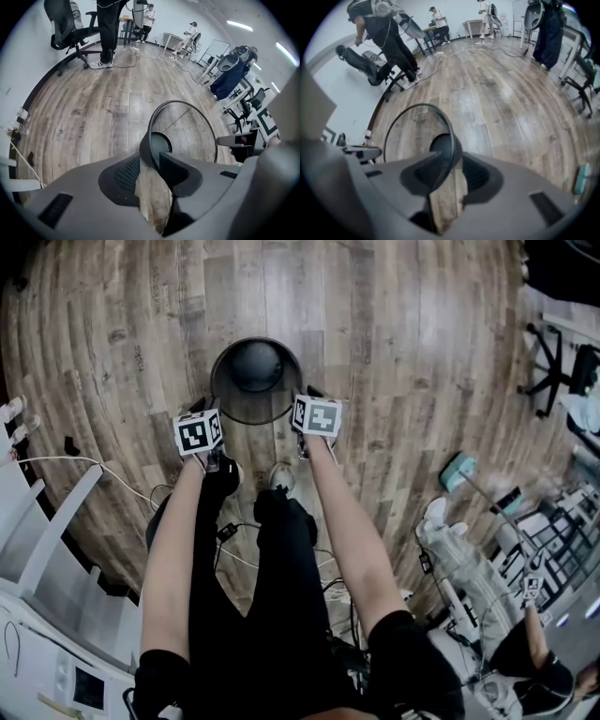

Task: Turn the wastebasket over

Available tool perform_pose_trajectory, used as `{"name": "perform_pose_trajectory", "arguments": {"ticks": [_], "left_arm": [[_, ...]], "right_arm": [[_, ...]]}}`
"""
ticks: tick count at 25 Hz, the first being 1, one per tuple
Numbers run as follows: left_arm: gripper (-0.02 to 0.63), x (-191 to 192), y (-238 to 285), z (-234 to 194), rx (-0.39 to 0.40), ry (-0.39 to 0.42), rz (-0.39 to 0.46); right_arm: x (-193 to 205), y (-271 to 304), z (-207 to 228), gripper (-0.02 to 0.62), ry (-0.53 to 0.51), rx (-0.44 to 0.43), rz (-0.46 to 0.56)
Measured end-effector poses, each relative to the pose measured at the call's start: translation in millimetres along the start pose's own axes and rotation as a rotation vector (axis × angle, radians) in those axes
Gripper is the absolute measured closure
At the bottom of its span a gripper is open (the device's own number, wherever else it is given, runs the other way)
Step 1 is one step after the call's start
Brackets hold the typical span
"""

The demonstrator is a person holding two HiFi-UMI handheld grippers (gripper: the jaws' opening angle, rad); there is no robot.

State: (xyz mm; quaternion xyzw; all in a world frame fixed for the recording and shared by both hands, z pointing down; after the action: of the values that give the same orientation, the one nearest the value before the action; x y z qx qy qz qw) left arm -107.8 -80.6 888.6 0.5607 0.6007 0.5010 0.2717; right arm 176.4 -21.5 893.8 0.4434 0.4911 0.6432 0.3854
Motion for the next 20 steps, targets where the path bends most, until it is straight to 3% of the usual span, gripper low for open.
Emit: {"name": "perform_pose_trajectory", "arguments": {"ticks": [4,8,12,20], "left_arm": [[0.447,1.1,-35.8,2.6,-0.041,-0.016,0.019],[0.555,0.2,-82.4,13.1,-0.104,-0.027,0.073],[0.572,-2.7,-126.1,35.8,-0.045,-0.04,0.095],[0.572,-26.2,-230.0,100.5,0.065,0.049,0.238]], "right_arm": [[8.6,-30.9,-3.4,0.439,-0.003,-0.024,-0.011],[17.9,-72.2,-11.9,0.504,-0.02,-0.034,-0.006],[20.9,-120.4,-21.9,0.545,-0.014,-0.063,0.005],[14.3,-234.3,-41.4,0.56,0.019,-0.114,0.114]]}}
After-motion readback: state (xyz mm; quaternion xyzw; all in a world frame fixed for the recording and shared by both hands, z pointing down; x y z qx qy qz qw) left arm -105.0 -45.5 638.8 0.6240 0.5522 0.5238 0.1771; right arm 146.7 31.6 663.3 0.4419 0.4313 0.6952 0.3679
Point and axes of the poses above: the fingertips, and each gripper's own axes: y forward along the fingers, z to its right, x out of its underside, the point moved 10 cm from there along -y, backward along the fingers, and after that the axes turned 7 degrees about x, right-handed, at the moved point
